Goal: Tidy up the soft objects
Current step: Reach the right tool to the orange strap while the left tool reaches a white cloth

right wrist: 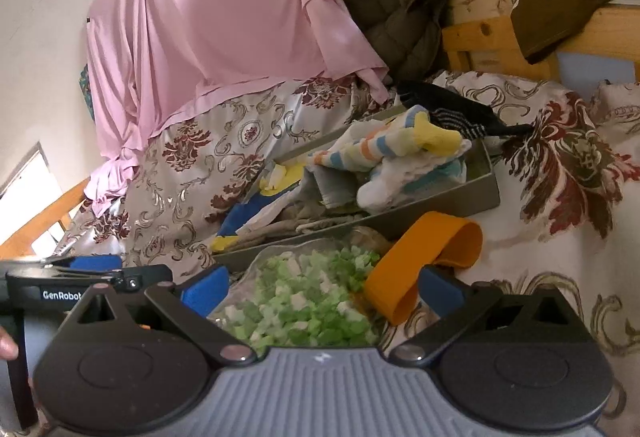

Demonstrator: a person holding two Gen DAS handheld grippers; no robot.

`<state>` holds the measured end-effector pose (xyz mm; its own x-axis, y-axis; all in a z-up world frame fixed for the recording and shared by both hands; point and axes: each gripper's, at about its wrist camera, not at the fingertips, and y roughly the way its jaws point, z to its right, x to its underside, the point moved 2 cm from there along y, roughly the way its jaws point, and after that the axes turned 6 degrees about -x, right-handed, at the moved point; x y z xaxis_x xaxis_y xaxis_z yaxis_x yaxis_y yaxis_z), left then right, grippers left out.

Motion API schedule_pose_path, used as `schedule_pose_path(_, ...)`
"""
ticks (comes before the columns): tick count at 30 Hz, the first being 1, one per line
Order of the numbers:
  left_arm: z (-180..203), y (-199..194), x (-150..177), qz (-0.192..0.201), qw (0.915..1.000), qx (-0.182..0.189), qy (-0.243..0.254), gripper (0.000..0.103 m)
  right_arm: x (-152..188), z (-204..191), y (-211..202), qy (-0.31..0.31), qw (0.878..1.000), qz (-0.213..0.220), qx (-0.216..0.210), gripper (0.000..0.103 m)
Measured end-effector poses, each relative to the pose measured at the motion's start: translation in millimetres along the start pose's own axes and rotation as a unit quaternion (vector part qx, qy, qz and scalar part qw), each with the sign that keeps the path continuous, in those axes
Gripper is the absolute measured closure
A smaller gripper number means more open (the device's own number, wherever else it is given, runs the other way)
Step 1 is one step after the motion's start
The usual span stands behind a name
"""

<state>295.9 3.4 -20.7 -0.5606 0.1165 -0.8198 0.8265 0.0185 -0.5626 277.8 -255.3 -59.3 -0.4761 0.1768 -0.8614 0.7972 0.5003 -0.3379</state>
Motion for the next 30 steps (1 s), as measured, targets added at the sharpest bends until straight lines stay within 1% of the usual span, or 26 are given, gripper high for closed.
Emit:
schedule_pose_path(4, -7.0, 19.6, -13.0, -0.029, 0.9992, 0.010, 0.027, 0.001, -2.4, 12.2, 7.4, 0.012, 1.000, -0.010, -0.002, 0.000)
schedule_pose_path(6, -7.6, 28.9, -17.2, -0.045, 0.9978, 0.021, 0.043, 0.001, -1.7, 16.8, 10.9, 0.018, 1.000, -0.013, -0.002, 0.000)
schedule_pose_path(8, -7.6, 41.0, -18.0, -0.077, 0.9937, 0.042, 0.071, 0.002, -0.9, 19.9, 13.4, 0.016, 1.000, -0.013, -0.002, 0.000)
schedule_pose_path(9, -7.7, 46.6, -17.4, -0.091, 0.9913, 0.048, 0.083, 0.005, -0.8, 20.8, 14.9, 0.016, 1.000, -0.014, -0.005, 0.000)
schedule_pose_path(12, -9.3, 61.2, -14.2, -0.119, 0.9862, 0.041, 0.108, 0.009, -1.1, 24.4, 21.6, 0.023, 0.999, -0.022, -0.013, 0.000)
schedule_pose_path(14, -11.0, 68.7, -13.3, -0.135, 0.9841, 0.040, 0.108, 0.010, -2.4, 26.2, 25.6, 0.036, 0.999, -0.035, -0.018, 0.000)
schedule_pose_path(17, -9.7, 79.6, -12.3, -0.156, 0.9803, 0.042, 0.113, 0.013, -2.8, 29.2, 29.1, 0.046, 0.998, -0.042, -0.020, 0.000)
schedule_pose_path(18, -8.7, 82.8, -11.3, -0.162, 0.9787, 0.043, 0.118, 0.015, -2.5, 31.2, 31.2, 0.049, 0.998, -0.045, -0.016, 0.000)
schedule_pose_path(20, -5.2, 90.2, -9.2, -0.176, 0.9741, 0.040, 0.136, 0.017, -1.5, 36.6, 36.1, 0.059, 0.997, -0.053, -0.016, 0.000)
schedule_pose_path(22, -2.9, 96.6, -7.9, -0.186, 0.9710, 0.037, 0.146, 0.023, -1.4, 41.2, 40.3, 0.069, 0.996, -0.056, -0.019, 0.000)
schedule_pose_path(23, -1.8, 99.5, -7.5, -0.191, 0.9697, 0.038, 0.148, 0.025, -1.8, 44.0, 42.8, 0.075, 0.995, -0.056, -0.023, 0.000)
schedule_pose_path(25, -0.1, 104.3, -8.0, -0.199, 0.9679, 0.043, 0.147, 0.034, -2.8, 48.1, 47.2, 0.088, 0.994, -0.059, -0.034, 0.000)
schedule_pose_path(29, 1.6, 116.0, -9.4, -0.228, 0.9598, 0.043, 0.159, 0.038, -3.7, 53.4, 56.2, 0.107, 0.990, -0.064, -0.059, 0.000)
schedule_pose_path(30, 2.0, 118.3, -9.2, -0.232, 0.9580, 0.044, 0.162, 0.041, -3.9, 53.4, 57.6, 0.109, 0.990, -0.065, -0.063, 0.000)
